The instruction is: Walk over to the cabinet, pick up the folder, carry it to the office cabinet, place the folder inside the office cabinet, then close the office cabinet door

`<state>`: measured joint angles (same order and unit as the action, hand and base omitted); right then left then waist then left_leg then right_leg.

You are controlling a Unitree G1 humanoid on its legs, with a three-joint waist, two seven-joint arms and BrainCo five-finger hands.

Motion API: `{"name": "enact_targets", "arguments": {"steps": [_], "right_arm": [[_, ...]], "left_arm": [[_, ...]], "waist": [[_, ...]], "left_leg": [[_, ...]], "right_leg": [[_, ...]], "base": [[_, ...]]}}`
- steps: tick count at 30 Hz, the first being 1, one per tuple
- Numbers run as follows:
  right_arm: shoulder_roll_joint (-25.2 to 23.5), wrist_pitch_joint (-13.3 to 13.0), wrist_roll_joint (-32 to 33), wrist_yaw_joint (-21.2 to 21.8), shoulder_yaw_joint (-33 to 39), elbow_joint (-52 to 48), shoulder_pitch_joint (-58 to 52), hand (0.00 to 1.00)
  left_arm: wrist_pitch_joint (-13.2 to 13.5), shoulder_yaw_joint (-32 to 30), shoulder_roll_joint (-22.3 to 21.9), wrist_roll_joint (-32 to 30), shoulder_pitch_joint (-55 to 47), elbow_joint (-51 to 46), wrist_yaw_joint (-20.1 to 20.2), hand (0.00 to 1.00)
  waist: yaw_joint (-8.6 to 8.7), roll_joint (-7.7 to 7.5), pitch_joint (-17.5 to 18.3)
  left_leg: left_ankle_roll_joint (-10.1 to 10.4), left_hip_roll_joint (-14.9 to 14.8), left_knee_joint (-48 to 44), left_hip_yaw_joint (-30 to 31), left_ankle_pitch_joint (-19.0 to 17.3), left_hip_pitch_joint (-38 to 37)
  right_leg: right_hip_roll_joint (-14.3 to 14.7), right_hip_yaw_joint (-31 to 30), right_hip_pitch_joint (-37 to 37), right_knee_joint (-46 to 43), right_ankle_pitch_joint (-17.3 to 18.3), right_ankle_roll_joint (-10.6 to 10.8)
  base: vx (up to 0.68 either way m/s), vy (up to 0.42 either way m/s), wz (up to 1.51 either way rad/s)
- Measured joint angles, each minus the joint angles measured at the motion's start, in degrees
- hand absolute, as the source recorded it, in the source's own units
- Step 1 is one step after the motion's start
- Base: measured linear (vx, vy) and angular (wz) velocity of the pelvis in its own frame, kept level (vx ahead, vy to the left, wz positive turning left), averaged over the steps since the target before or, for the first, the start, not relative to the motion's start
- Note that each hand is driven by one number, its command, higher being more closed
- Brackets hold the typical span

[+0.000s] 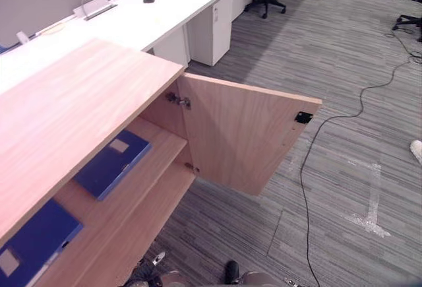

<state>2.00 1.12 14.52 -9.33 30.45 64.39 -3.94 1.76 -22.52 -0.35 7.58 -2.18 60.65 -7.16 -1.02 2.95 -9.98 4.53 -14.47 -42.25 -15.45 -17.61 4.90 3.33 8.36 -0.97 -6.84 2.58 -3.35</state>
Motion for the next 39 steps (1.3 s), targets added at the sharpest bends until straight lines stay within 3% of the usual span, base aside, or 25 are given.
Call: {"name": "enact_targets", "arguments": {"steps": [3, 4, 6, 9, 19, 22, 25, 27, 31, 33, 39], "right_arm": [[-0.2, 0.0, 0.0, 0.3, 0.0, -0.2, 0.5, 0.00], [-0.2, 0.0, -0.1, 0.4, 0.0, -0.3, 0.6, 0.00], [-0.7, 0.1, -0.3, 1.0, -0.2, -1.2, -0.4, 0.00], [-1.0, 0.0, 0.1, 1.8, -0.8, -1.3, 0.1, 0.00], [-0.5, -0.7, 6.9, 2.6, -7.2, -6.1, 1.9, 0.00], [0.2, -1.5, 7.3, 2.4, -8.2, -15.6, 3.8, 0.00], [2.3, -3.1, 7.3, 2.0, -8.2, -24.3, 4.8, 0.00], [3.6, -3.5, 7.3, 1.4, -8.1, -28.2, 5.6, 0.00], [6.8, -3.8, 7.3, 0.8, -7.8, -31.1, 8.7, 0.00], [8.5, -3.9, 7.5, 0.9, -8.1, -31.0, 10.3, 0.00], [16.3, -5.2, 9.1, 1.9, -12.4, -29.5, 15.2, 0.00]], "left_arm": [[0.3, -1.2, -0.7, -0.1, 0.0, -0.5, 0.2, 0.00], [0.3, -1.8, -0.8, -0.1, -0.3, -0.4, 0.3, 0.00], [-0.1, -2.3, -0.6, -0.8, -0.5, -0.2, 0.5, 0.00], [-0.3, -2.8, 0.2, -2.1, -0.5, 0.4, 0.7, 0.00], [-1.0, -0.1, 2.7, -2.5, -1.7, 2.0, 1.0, 0.00], [-1.0, 1.2, 3.0, -2.5, -1.9, 1.7, 1.0, 0.00], [-1.1, 2.8, 3.2, -2.5, -2.0, 0.9, 1.0, 0.00], [-1.1, 3.3, 3.2, -2.6, -2.6, 0.2, 0.9, 0.00], [-1.3, 3.3, 3.7, -2.5, -4.9, -0.6, 0.9, 0.00], [-1.3, 3.5, 3.6, -2.5, -6.5, -0.5, 0.8, 0.00], [-1.2, 4.8, 4.0, -1.9, -8.6, -0.5, 0.9, 0.00]], "waist": [[-0.44, 0.03, 0.0], [-0.58, 0.27, 0.2], [-0.09, -0.96, 1.3], [0.06, -0.98, 1.5], [-0.18, -1.01, 2.7], [-0.34, -0.98, 2.1], [-0.08, -1.17, 1.0], [-0.02, -1.30, 0.8], [-0.40, -1.68, 1.1], [-0.32, -1.28, 1.5], [-0.41, -1.65, 2.6]], "left_leg": [[0.3, 4.9, 11.6, 7.0, -0.7, 1.9], [-1.0, 6.4, 18.3, 7.8, 3.4, 0.1], [-2.7, 9.6, 23.4, 5.7, 4.9, -2.1], [-3.7, 11.8, 26.1, 4.2, 5.5, -3.5], [-4.4, 13.0, 30.1, 3.3, 5.9, -7.4], [-5.3, 13.2, 30.0, 3.1, 7.1, -8.3], [-5.4, 14.8, 30.1, 3.6, 7.1, -9.9], [-5.4, 15.7, 30.1, 4.9, 7.1, -9.4], [-5.9, 16.5, 30.4, 7.7, 7.4, -5.6], [-5.8, 16.0, 29.0, 8.9, 7.4, -3.7], [-4.5, 14.4, 29.1, 13.3, 8.9, -1.9]], "right_leg": [[-1.0, -4.6, 0.0, -0.1, -0.7, 2.1], [-1.5, -6.7, -0.3, -0.4, -0.4, 3.3], [-4.0, -8.1, 0.1, 1.3, -1.0, 4.9], [-5.8, -9.3, 0.4, 3.3, -1.6, 5.8], [-5.8, -11.6, 1.0, 3.4, -1.7, 5.8], [-5.6, -12.0, -3.5, -6.0, 0.1, 5.7], [-7.4, -12.2, -7.6, -17.5, 3.6, 6.3], [-8.2, -12.6, -8.7, -19.7, 4.3, 6.4], [-9.1, -13.3, -7.9, -11.8, 4.8, 7.1], [-8.9, -12.7, -6.7, -7.9, 3.5, 8.4], [-7.8, -8.0, -3.7, -1.4, -0.2, 7.2]], "base": [[0.08, 0.221, -0.85], [0.05, 0.189, -0.63], [0.14, 0.284, -0.30], [0.12, 0.192, -0.16], [0.09, 0.077, -0.20], [-0.03, 0.026, -0.40], [-0.06, 0.047, 0.04], [-0.09, 0.088, 0.32], [-0.09, 0.008, 0.27], [-0.09, -0.051, 0.23], [-0.06, -0.064, 0.33]]}}
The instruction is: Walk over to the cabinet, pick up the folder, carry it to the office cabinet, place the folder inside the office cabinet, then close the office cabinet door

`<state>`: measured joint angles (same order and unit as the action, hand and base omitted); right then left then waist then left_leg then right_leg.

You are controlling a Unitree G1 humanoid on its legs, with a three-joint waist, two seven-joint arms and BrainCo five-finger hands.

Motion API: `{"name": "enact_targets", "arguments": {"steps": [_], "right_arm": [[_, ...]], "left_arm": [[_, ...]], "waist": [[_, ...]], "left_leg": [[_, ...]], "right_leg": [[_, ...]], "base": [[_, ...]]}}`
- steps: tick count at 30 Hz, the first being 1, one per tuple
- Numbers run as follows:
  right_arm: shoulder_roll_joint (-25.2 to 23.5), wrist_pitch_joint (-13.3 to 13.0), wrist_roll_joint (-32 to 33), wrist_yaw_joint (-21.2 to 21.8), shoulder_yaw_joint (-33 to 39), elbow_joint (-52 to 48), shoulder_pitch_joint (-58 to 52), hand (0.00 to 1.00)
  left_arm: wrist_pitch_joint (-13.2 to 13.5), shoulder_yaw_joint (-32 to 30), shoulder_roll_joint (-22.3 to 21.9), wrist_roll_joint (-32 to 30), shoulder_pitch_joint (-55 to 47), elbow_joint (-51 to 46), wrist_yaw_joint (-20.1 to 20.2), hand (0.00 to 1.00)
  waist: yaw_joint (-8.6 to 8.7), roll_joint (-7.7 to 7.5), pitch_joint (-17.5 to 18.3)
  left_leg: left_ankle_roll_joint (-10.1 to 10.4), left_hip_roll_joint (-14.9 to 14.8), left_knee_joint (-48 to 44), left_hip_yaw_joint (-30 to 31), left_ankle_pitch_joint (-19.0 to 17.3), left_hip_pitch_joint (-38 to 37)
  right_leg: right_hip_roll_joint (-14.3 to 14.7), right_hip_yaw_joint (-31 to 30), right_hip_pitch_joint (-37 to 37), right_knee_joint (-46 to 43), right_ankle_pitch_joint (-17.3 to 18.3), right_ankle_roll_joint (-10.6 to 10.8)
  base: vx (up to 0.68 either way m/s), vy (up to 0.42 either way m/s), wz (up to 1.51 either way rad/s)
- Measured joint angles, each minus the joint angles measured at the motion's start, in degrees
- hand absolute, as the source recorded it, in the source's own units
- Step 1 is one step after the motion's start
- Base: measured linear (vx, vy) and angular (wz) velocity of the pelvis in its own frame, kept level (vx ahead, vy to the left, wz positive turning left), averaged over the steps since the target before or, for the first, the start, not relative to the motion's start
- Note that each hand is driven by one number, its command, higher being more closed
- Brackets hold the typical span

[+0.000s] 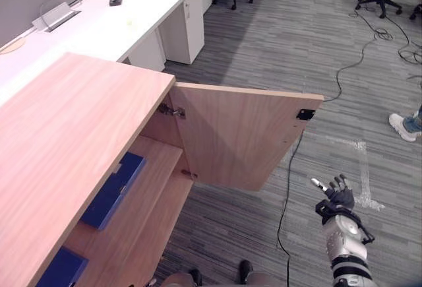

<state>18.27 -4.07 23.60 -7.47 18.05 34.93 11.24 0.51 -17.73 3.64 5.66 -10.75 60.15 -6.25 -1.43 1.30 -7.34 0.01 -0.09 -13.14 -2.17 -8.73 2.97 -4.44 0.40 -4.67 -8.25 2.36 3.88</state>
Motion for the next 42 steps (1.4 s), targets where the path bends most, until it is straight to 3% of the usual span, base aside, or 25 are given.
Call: {"name": "enact_targets", "arguments": {"steps": [3, 8, 12, 18, 23, 30, 33, 38, 42], "right_arm": [[3.1, -0.3, 0.6, 1.3, -4.3, 6.1, 6.1, 0.00], [5.2, -0.2, 8.2, 3.1, -8.7, 18.4, 17.7, 0.00], [8.8, 0.3, 10.6, 2.8, -11.0, 26.4, 26.3, 0.00], [14.4, 2.1, 7.7, 2.9, -15.9, 34.2, 35.0, 0.00], [18.9, 3.1, 4.2, 2.7, -18.3, 39.3, 43.1, 0.00], [20.3, 4.1, 1.9, 3.4, -26.9, 39.2, 44.2, 0.00], [21.9, 4.8, -1.4, 3.9, -33.6, 34.1, 42.8, 0.00], [25.2, 5.0, -4.5, 6.3, -36.5, 7.9, 31.7, 0.00], [28.8, 4.9, -4.5, 11.6, -41.1, -7.9, 24.5, 0.00]], "left_arm": [[0.3, 1.3, 0.3, 0.5, -0.2, 0.0, 0.2, 0.00], [1.1, 2.8, 0.5, 1.9, -0.2, 0.0, 0.6, 0.00], [1.6, 3.3, 0.4, 4.1, -0.7, -0.1, 1.1, 0.00], [1.7, 3.3, -0.9, 4.4, -1.8, -0.1, 1.5, 0.00], [2.3, 5.1, -1.6, 7.0, -1.8, -1.3, 1.7, 0.00], [3.3, 9.9, -1.9, 8.7, -1.8, -3.3, 1.7, 0.00], [3.5, 12.3, -1.5, 8.7, -1.9, -4.2, 2.1, 0.00], [3.3, 14.4, -0.7, 9.2, -3.7, -9.0, 2.8, 0.00], [3.2, 15.6, 0.1, 9.9, -4.3, -12.8, 4.4, 0.00]], "waist": [[-0.15, 0.11, 0.1], [-1.36, 0.28, -0.2], [-2.12, 0.56, -2.1], [-2.32, 3.03, -4.6], [-2.42, 6.43, -7.7], [-2.73, 7.83, -9.2], [-2.47, 8.39, -9.6], [-0.48, 8.40, -9.6], [1.52, 8.38, -9.3]], "left_leg": [[0.3, -0.1, 1.0, 1.5, 1.3, 0.0], [0.6, 0.2, 1.7, 4.4, 3.5, 2.1], [0.6, 0.8, 1.6, 6.1, 4.8, 3.4], [0.7, 1.6, 0.6, 8.2, 5.7, 6.0], [1.1, 1.7, 1.2, 10.4, 7.6, 7.4], [2.1, 0.4, 3.2, 11.4, 9.0, 7.0], [2.4, -0.5, 4.0, 10.8, 9.2, 6.9], [3.6, -2.8, 4.2, 7.8, 8.3, 6.4], [5.2, -5.2, 4.0, 7.0, 7.2, 5.3]], "right_leg": [[0.2, 1.4, 1.1, 2.0, -1.2, -0.3], [0.1, 4.3, 1.6, 5.4, -3.7, -0.9], [-0.2, 5.9, 1.4, 6.0, -4.8, -1.1], [-0.6, 7.3, 0.5, 6.0, -5.4, -1.3], [-0.3, 9.2, -0.4, 6.0, -5.7, -1.7], [0.8, 10.3, -0.5, 6.4, -6.4, -2.4], [1.5, 9.6, -0.9, 7.0, -6.8, -2.9], [3.5, 6.8, -1.3, 8.3, -7.7, -3.9], [5.9, 6.3, 0.0, 9.9, -8.1, -4.5]], "base": [[-0.05, -0.036, 0.24], [-0.07, -0.013, 0.30], [-0.11, 0.009, 0.25], [-0.11, 0.027, 0.15], [-0.07, -0.004, 0.21], [0.00, -0.049, 0.05], [-0.01, -0.050, -0.15], [0.03, -0.055, -0.35], [0.04, -0.071, -0.20]]}}
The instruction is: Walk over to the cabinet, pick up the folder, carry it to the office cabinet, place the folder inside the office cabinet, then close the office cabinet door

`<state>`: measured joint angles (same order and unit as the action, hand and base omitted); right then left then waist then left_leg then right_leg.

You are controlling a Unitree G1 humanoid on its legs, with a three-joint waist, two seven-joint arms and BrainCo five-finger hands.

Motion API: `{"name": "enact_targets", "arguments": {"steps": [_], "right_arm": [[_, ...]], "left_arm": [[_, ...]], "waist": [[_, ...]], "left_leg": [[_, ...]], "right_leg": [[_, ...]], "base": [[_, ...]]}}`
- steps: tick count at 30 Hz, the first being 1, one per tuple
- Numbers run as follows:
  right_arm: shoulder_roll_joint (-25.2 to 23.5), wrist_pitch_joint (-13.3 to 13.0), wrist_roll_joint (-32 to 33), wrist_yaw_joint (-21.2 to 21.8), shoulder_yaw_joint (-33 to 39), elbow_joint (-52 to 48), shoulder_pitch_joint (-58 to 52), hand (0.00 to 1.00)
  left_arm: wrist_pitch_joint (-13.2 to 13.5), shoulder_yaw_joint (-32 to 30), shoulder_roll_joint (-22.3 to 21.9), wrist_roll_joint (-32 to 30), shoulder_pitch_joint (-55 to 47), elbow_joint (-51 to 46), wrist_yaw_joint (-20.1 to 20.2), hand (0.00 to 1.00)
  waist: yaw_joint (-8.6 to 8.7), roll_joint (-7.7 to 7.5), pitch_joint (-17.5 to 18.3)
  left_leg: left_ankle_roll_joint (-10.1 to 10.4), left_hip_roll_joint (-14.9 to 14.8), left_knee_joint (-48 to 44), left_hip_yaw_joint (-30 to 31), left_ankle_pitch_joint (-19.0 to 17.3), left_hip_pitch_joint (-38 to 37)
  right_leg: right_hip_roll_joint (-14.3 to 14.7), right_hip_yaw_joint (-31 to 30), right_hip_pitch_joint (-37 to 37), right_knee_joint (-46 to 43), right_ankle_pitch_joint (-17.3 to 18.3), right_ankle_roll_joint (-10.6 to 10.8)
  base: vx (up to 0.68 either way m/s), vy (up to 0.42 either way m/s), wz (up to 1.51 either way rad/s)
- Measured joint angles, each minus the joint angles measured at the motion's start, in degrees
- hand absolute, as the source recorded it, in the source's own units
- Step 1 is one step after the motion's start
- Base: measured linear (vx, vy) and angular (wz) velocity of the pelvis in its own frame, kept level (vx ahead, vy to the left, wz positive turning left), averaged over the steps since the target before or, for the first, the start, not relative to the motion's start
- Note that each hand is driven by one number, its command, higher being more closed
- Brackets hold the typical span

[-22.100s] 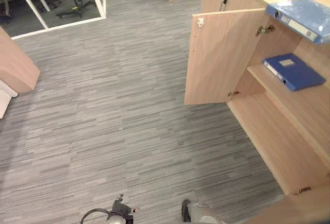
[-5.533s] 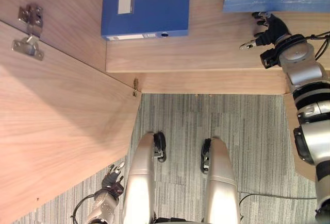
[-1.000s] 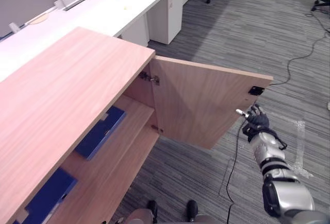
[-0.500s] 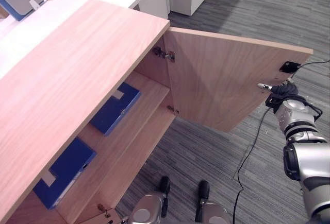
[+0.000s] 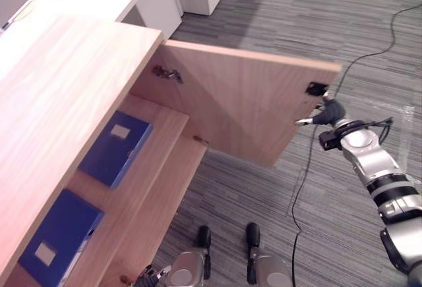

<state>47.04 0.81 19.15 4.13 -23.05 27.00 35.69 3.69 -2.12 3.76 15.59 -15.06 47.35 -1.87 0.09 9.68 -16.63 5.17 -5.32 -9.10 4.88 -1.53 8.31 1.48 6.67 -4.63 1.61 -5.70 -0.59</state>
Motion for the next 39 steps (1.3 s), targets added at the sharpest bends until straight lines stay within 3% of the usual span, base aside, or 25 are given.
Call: {"name": "enact_targets", "arguments": {"steps": [3, 5, 8, 16, 23, 25, 26, 27, 29, 31, 33, 35, 36, 38, 39], "right_arm": [[1.8, -0.1, 0.0, 2.9, -4.6, -7.2, -2.0, 0.00], [3.4, -0.9, 0.0, 7.7, -10.7, -13.7, -3.4, 0.00], [2.7, -2.2, 0.0, 12.4, -15.8, -17.8, -6.0, 0.00], [1.4, -1.9, -0.1, 19.6, -22.5, -18.7, -10.7, 0.00], [3.2, 0.6, -5.2, 26.3, -31.5, -15.7, -10.5, 0.00], [5.2, 1.2, -7.0, 27.4, -32.6, -15.8, -10.5, 0.00], [5.9, 1.6, -7.2, 27.9, -32.6, -15.8, -10.6, 0.00], [6.5, 1.7, -7.7, 28.1, -32.0, -16.0, -11.0, 0.00], [6.4, 1.7, -9.0, 27.9, -29.4, -16.0, -13.6, 0.00], [5.0, 1.7, -9.2, 27.3, -26.2, -14.8, -16.7, 0.00], [-0.3, 1.7, -9.6, 26.5, -22.5, -7.7, -18.5, 0.00], [-11.3, 1.4, -14.8, 21.5, -13.4, 9.5, -18.9, 0.00], [-14.2, 1.2, -17.6, 19.4, -9.8, 14.4, -18.9, 0.00], [-25.1, 1.3, -28.2, 9.0, 10.5, 31.6, -18.7, 0.00], [-27.3, 1.4, -29.6, 6.4, 15.9, 34.2, -18.8, 0.00]], "left_arm": [[-0.2, 0.7, 0.3, 0.0, -0.4, -0.9, 1.2, 0.00], [-0.7, 1.2, 0.3, 0.0, -1.7, -1.9, 1.7, 0.00], [-1.1, 1.9, 0.4, 0.0, -2.1, -2.5, 2.6, 0.00], [-2.1, 4.2, 1.3, 1.0, -2.2, -3.6, 4.2, 0.00], [-2.3, 5.2, 3.3, 3.2, -3.5, -5.8, 6.5, 0.00], [-2.6, 5.2, 3.2, 3.2, -4.0, -7.1, 6.7, 0.00], [-2.7, 5.2, 3.2, 3.2, -4.1, -7.6, 7.0, 0.00], [-2.7, 5.2, 3.3, 3.2, -4.1, -8.2, 7.3, 0.00], [-2.9, 5.2, 3.4, 3.2, -4.5, -8.7, 7.7, 0.00], [-3.2, 5.2, 3.5, 3.1, -4.4, -8.7, 8.0, 0.00], [-3.5, 5.3, 3.5, 3.0, -4.3, -8.5, 8.1, 0.00], [-3.9, 5.7, 3.4, 2.6, -3.0, -6.7, 8.4, 0.00], [-3.9, 5.7, 3.6, 2.4, -2.1, -5.7, 8.4, 0.00], [-3.9, 5.1, 3.8, 0.7, 1.0, -1.4, 6.6, 0.00], [-3.9, 5.1, 3.8, 0.1, 1.4, -0.8, 5.8, 0.00]], "waist": [[0.19, -0.05, 0.9], [0.16, -0.21, 2.6], [-0.95, -0.27, 4.1], [-3.27, -1.21, 5.7], [-4.98, -3.98, 6.9], [-6.00, -4.07, 6.9], [-6.44, -4.33, 6.8], [-6.55, -4.55, 6.8], [-6.70, -4.75, 6.9], [-6.67, -4.81, 7.1], [-6.77, -4.73, 7.3], [-6.78, -4.10, 7.7], [-6.80, -4.16, 7.7], [-6.70, -4.05, 7.7], [-6.52, -4.06, 7.7]], "left_leg": [[0.8, -1.5, 0.1, -1.0, -0.5, -0.4], [1.5, -2.9, 0.0, -0.9, -0.9, -0.9], [1.9, -4.0, -0.2, -0.5, -1.2, -1.4], [2.4, -3.9, -2.0, 1.1, -1.5, -0.4], [2.2, -2.9, -5.8, 2.0, -1.8, 1.1], [1.9, -2.9, -7.6, 0.4, -1.7, 2.4], [0.6, -2.9, -7.8, -2.5, -1.2, 2.8], [-3.1, -3.7, -12.5, -7.8, -3.2, 4.3], [-5.2, -5.3, -21.3, -15.5, -5.8, 6.1], [-5.8, -6.3, -24.6, -20.1, -7.7, 5.9], [-4.9, -7.6, -23.1, -23.1, -9.0, 3.2], [-3.8, -6.7, -18.1, -25.6, -9.9, 1.5], [-3.8, -6.0, -17.4, -25.5, -9.9, 1.6], [-4.4, -2.5, -14.1, -23.3, -9.1, 1.3], [-4.6, -1.5, -13.1, -23.0, -8.6, 0.9]], "right_leg": [[1.5, -0.8, 0.0, 0.3, -0.1, -0.1], [2.9, -0.7, 1.0, 1.2, -0.1, -0.3], [4.1, -0.6, 1.6, 1.6, 0.0, -0.6], [4.3, 0.1, 1.9, 1.4, 0.5, -1.4], [3.5, 2.8, 3.4, 1.2, 0.9, -1.8], [3.0, 4.7, 3.7, 0.7, 1.3, -2.5], [2.2, 6.3, 3.6, 0.1, 1.6, -3.1], [1.1, 8.8, 3.5, -0.4, 1.7, -4.0], [-0.7, 12.3, 3.7, -0.4, 1.9, -4.2], [-2.4, 15.8, 3.5, -0.4, 1.9, -4.2], [-3.8, 19.1, 3.4, -0.9, 2.0, -3.6], [-5.4, 22.6, 3.3, -2.7, 2.1, -1.0], [-5.7, 23.3, 3.5, -2.7, 2.1, -0.8], [-8.1, 25.8, 4.5, -2.1, 1.4, 0.8], [-8.8, 26.3, 4.7, -2.1, 1.1, 1.2]], "base": [[0.05, -0.079, -0.24], [0.07, -0.081, -0.05], [0.05, -0.067, 0.03], [0.00, 0.014, 0.08], [0.02, 0.038, 0.18], [-0.01, 0.054, 0.56], [-0.03, 0.078, 0.69], [-0.05, 0.092, 0.81], [-0.02, 0.095, 0.92], [0.04, 0.142, 1.18], [0.05, 0.203, 1.11], [-0.01, 0.259, 0.99], [-0.04, 0.232, 1.02], [-0.07, 0.195, 0.91], [-0.08, 0.195, 0.57]]}}
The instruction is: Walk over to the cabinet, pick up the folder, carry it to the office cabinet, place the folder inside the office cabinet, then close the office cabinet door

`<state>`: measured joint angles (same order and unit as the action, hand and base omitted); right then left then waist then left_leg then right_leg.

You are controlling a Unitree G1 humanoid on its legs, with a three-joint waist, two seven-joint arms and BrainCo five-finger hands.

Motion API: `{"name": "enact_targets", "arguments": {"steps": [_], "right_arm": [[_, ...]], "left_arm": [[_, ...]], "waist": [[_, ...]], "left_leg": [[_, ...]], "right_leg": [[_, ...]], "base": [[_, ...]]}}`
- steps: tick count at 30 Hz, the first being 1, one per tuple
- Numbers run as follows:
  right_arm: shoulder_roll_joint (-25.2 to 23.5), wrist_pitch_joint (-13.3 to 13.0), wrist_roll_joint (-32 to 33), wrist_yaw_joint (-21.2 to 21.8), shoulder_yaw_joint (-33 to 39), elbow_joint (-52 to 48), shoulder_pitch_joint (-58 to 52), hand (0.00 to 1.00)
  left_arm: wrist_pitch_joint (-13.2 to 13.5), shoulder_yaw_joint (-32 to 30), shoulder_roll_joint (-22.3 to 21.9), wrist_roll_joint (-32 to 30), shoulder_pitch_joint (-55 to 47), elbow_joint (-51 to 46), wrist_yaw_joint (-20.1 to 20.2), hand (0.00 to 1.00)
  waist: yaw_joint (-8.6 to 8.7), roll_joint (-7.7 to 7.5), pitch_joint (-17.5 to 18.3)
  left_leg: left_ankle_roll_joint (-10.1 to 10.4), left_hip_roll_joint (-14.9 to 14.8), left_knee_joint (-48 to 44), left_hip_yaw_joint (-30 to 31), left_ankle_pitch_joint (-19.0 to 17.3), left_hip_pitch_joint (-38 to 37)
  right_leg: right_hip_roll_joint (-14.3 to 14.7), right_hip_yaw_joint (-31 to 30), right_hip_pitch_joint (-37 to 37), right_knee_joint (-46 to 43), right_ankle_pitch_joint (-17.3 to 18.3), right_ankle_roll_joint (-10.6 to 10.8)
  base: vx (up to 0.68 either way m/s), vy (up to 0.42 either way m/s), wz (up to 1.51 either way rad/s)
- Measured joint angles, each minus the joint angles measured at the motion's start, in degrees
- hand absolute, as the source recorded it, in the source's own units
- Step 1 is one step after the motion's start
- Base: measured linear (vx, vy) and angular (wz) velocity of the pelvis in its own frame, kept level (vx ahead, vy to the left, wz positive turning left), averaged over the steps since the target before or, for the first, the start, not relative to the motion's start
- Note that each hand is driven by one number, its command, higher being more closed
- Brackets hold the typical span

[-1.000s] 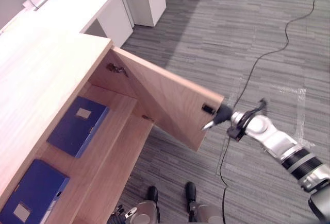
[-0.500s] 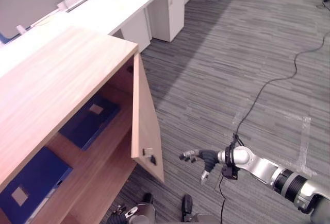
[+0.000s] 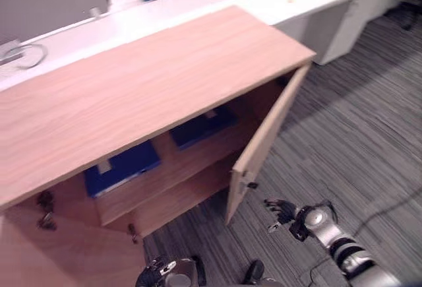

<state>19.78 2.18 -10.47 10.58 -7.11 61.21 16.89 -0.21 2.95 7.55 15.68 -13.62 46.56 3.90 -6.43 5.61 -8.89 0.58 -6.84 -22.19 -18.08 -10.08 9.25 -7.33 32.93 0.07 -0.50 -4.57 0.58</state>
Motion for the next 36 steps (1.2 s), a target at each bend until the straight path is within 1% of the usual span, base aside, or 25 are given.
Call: {"name": "enact_targets", "arguments": {"steps": [1, 2, 4, 6, 8, 10, 12, 13, 14, 15, 16, 17, 18, 20, 22, 23, 24, 26, 27, 28, 30, 31, 33, 35, 36], "right_arm": [[-3.0, 0.3, -1.0, -3.2, 7.8, 3.7, -0.9, 0.00], [-4.5, 1.0, 0.9, -5.8, 11.3, 5.2, -3.0, 0.00], [-5.8, 1.9, 3.1, -8.1, 15.0, 6.3, -6.5, 0.00], [-7.8, 3.6, 4.5, -10.5, 19.9, 7.5, -11.9, 0.00], [-8.5, 4.3, 4.1, -11.1, 22.5, 8.1, -13.8, 0.00], [-9.2, 4.6, 3.5, -11.4, 26.3, 8.0, -14.7, 0.00], [-9.4, 4.6, 4.3, -11.4, 28.9, 7.6, -15.4, 0.00], [-9.9, 4.6, 4.8, -11.4, 30.5, 7.0, -15.5, 0.00], [-10.4, 4.5, 4.8, -11.4, 30.8, 6.5, -15.4, 0.00], [-10.9, 4.5, 5.1, -11.4, 31.0, 6.2, -15.5, 0.00], [-12.0, 4.3, 5.5, -11.5, 31.3, 5.9, -15.8, 0.00], [-13.0, 4.3, 6.5, -11.4, 31.5, 5.9, -15.9, 0.00], [-13.5, 4.3, 6.9, -11.4, 31.9, 6.0, -15.9, 0.00], [-15.0, 4.4, 7.5, -11.4, 33.1, 6.1, -16.3, 0.00], [-15.2, 4.4, 9.0, -11.5, 33.1, 6.2, -16.6, 0.00], [-15.6, 4.3, 9.4, -11.5, 33.6, 6.5, -16.5, 0.00], [-15.9, 4.3, 9.5, -11.5, 34.2, 6.5, -16.3, 0.00], [-16.5, 3.9, 9.6, -11.5, 35.1, 6.5, -15.3, 0.00], [-16.6, 3.7, 9.6, -11.5, 35.1, 6.5, -15.3, 0.00], [-16.9, 3.4, 9.7, -11.6, 35.1, 6.5, -15.7, 0.00], [-17.1, 3.0, 10.2, -12.0, 35.2, 6.5, -17.0, 0.00], [-17.1, 2.8, 10.8, -12.2, 35.3, 6.5, -17.5, 0.00], [-17.1, 2.3, 11.6, -12.5, 36.1, 6.6, -17.8, 0.00], [-17.1, 2.2, 11.5, -12.8, 37.4, 7.2, -18.4, 0.00], [-17.2, 2.2, 11.5, -12.9, 37.5, 7.2, -19.3, 0.00]], "left_arm": [[0.0, -0.1, -0.1, -0.8, 0.3, 0.7, -1.1, 0.00], [0.0, -0.3, -0.2, -2.2, 0.3, 1.0, -1.8, 0.00], [0.0, -0.6, -0.5, -4.5, 0.4, 1.4, -2.4, 0.00], [0.0, -1.1, -0.5, -6.6, 0.4, 2.5, -2.6, 0.00], [0.0, -1.1, -0.5, -7.7, 0.5, 2.5, -2.7, 0.00], [0.1, -1.1, -0.4, -9.4, 0.5, 3.1, -2.9, 0.00], [0.1, -1.2, -0.1, -9.9, 0.9, 4.2, -3.0, 0.00], [0.3, -1.2, 0.0, -10.1, 1.3, 4.9, -3.3, 0.00], [0.3, -1.2, 0.1, -10.6, 1.8, 6.2, -3.7, 0.00], [0.3, -1.3, 0.2, -10.7, 2.1, 7.1, -4.1, 0.00], [0.5, -1.9, 0.4, -11.0, 2.2, 8.1, -5.2, 0.00], [0.5, -3.1, 0.4, -11.4, 2.3, 9.4, -6.1, 0.00], [0.5, -3.8, 0.4, -11.6, 2.3, 9.9, -6.4, 0.00], [0.5, -6.8, 0.4, -13.4, 3.0, 11.8, -7.7, 0.00], [0.4, -8.8, 0.1, -13.8, 3.1, 12.6, -8.5, 0.00], [0.5, -10.6, 0.1, -13.8, 2.9, 12.7, -8.8, 0.00], [0.6, -11.5, -0.1, -13.8, 2.9, 12.8, -8.9, 0.00], [0.7, -14.8, -1.0, -13.6, 3.2, 13.9, -9.4, 0.00], [0.7, -15.6, -1.2, -13.4, 3.2, 14.0, -9.6, 0.00], [0.7, -16.4, -1.3, -13.1, 3.2, 14.3, -9.8, 0.00], [0.7, -17.5, -1.6, -12.0, 3.2, 14.3, -9.9, 0.00], [0.8, -17.9, -1.7, -11.6, 3.3, 14.3, -10.0, 0.00], [0.8, -18.2, -1.8, -11.1, 3.2, 14.3, -10.2, 0.00], [0.8, -18.6, -2.0, -11.1, 3.3, 14.3, -10.4, 0.00], [1.0, -18.8, -2.1, -11.1, 3.2, 14.3, -10.6, 0.00]], "waist": [[0.36, -0.04, 0.0], [0.81, -0.05, 0.1], [1.53, -0.28, 0.2], [2.93, -0.46, 0.4], [3.17, -0.62, 0.3], [4.09, -0.75, 0.3], [4.59, -1.31, 0.4], [4.87, -1.46, 0.5], [5.33, -1.49, 0.5], [5.62, -1.59, 0.5], [5.99, -2.22, 0.5], [6.00, -3.02, 0.7], [6.00, -3.53, 0.7], [6.29, -5.44, 0.6], [6.24, -6.06, 0.8], [5.90, -6.95, 1.2], [5.69, -6.96, 1.3], [5.34, -7.00, 1.3], [5.34, -6.92, 1.4], [5.75, -6.98, 1.3], [5.48, -7.07, 1.3], [5.37, -7.07, 1.3], [5.27, -7.05, 1.2], [5.32, -6.91, 1.1], [5.13, -6.93, 1.0]], "left_leg": [[-0.5, 1.9, 2.8, 0.4, 1.3, -1.2], [-0.9, 3.9, 6.4, 0.7, 3.0, -2.7], [-1.6, 6.1, 11.0, 1.6, 5.1, -4.6], [-2.3, 8.2, 16.7, 3.1, 8.3, -7.2], [-2.5, 8.9, 19.4, 3.5, 9.8, -8.8], [-2.9, 9.7, 21.0, 4.8, 10.3, -9.9], [-3.4, 11.3, 21.6, 7.3, 10.4, -10.5], [-3.9, 11.7, 21.9, 8.5, 10.4, -10.6], [-4.6, 11.9, 22.0, 10.2, 10.4, -10.6], [-4.6, 11.9, 22.0, 11.2, 10.5, -10.6], [-4.6, 11.7, 21.9, 13.0, 10.8, -11.1], [-4.4, 11.6, 21.8, 14.9, 11.1, -11.2], [-4.2, 11.6, 21.8, 15.8, 11.2, -11.1], [-3.0, 11.6, 20.0, 20.2, 11.6, -9.5], [-1.6, 11.3, 17.9, 22.5, 10.8, -8.7], [-0.8, 11.2, 16.6, 23.8, 10.2, -7.8], [-0.4, 11.0, 15.9, 24.3, 9.9, -7.3], [1.1, 9.5, 13.6, 25.6, 9.0, -5.1], [1.5, 9.0, 12.8, 26.4, 8.8, -4.4], [2.7, 7.9, 10.7, 28.0, 7.8, -3.6], [4.2, 6.4, 6.8, 29.7, 6.0, -2.1], [4.3, 5.9, 5.4, 30.3, 5.5, -1.1], [3.9, 4.5, 3.4, 27.1, 5.3, 0.8], [2.5, 0.5, -0.8, 16.5, 4.4, 2.0], [2.3, -0.6, -2.2, 10.8, 3.9, 1.9]], "right_leg": [[-1.3, 0.2, 0.3, 0.0, -0.2, 0.9], [-2.6, 0.3, 0.4, -0.1, -0.4, 1.6], [-4.0, 1.2, 0.8, -0.1, -0.6, 2.7], [-5.2, 2.9, 1.6, -0.3, -0.7, 3.2], [-5.6, 3.3, 2.0, -0.4, -0.7, 3.5], [-7.4, 4.8, 2.1, -3.7, 0.7, 4.9], [-11.0, 5.6, 1.3, -11.4, 4.6, 5.6], [-11.8, 3.4, 0.5, -14.2, 5.8, 4.7], [-11.7, -2.3, -0.5, -16.5, 6.2, 3.7], [-11.3, -6.8, -1.3, -18.0, 6.5, 2.9], [-9.3, -17.2, -2.2, -18.8, 8.2, 1.9], [-6.6, -26.1, -2.1, -18.9, 10.7, 2.9], [-5.5, -29.8, -2.1, -18.9, 11.6, 3.2], [-1.5, -38.2, -3.2, -19.8, 13.9, 3.3], [-0.5, -40.6, -2.1, -19.9, 14.5, 3.5], [-0.4, -39.6, -0.9, -18.1, 15.4, 4.7], [-0.4, -38.8, -0.2, -16.7, 15.7, 4.7], [1.0, -36.9, 2.1, -11.9, 16.4, 3.9], [1.6, -36.0, 2.5, -11.4, 16.4, 3.9], [2.9, -34.4, 3.6, -10.9, 16.2, 3.6], [4.9, -31.7, 5.2, -10.3, 15.8, 3.1], [5.6, -31.0, 5.5, -10.2, 15.8, 3.0], [6.1, -28.5, 5.6, -9.9, 15.5, 2.6], [5.9, -26.3, 6.2, -9.8, 15.5, 2.5], [5.2, -24.8, 6.9, -9.9, 15.8, 2.0]], "base": [[-0.06, 0.203, 0.36], [-0.04, 0.185, 0.27], [0.01, 0.093, 0.31], [0.05, 0.048, 0.39], [0.06, 0.047, 0.17], [0.04, 0.086, 0.34], [0.01, 0.094, 0.61], [0.00, 0.093, 0.71], [0.01, 0.081, 0.65], [0.03, 0.087, 0.81], [0.06, 0.020, 0.80], [0.07, -0.024, 0.77], [0.07, -0.104, 0.84], [0.05, -0.160, 0.99], [0.06, -0.215, 0.81], [0.08, -0.244, 0.58], [0.06, -0.254, 0.36], [0.02, -0.259, 0.25], [0.00, -0.243, 0.43], [-0.02, -0.189, 0.53], [-0.04, -0.191, 0.54], [-0.07, -0.193, 0.49], [-0.07, -0.122, 0.42], [-0.06, -0.025, 0.54], [-0.05, 0.050, 0.53]]}}
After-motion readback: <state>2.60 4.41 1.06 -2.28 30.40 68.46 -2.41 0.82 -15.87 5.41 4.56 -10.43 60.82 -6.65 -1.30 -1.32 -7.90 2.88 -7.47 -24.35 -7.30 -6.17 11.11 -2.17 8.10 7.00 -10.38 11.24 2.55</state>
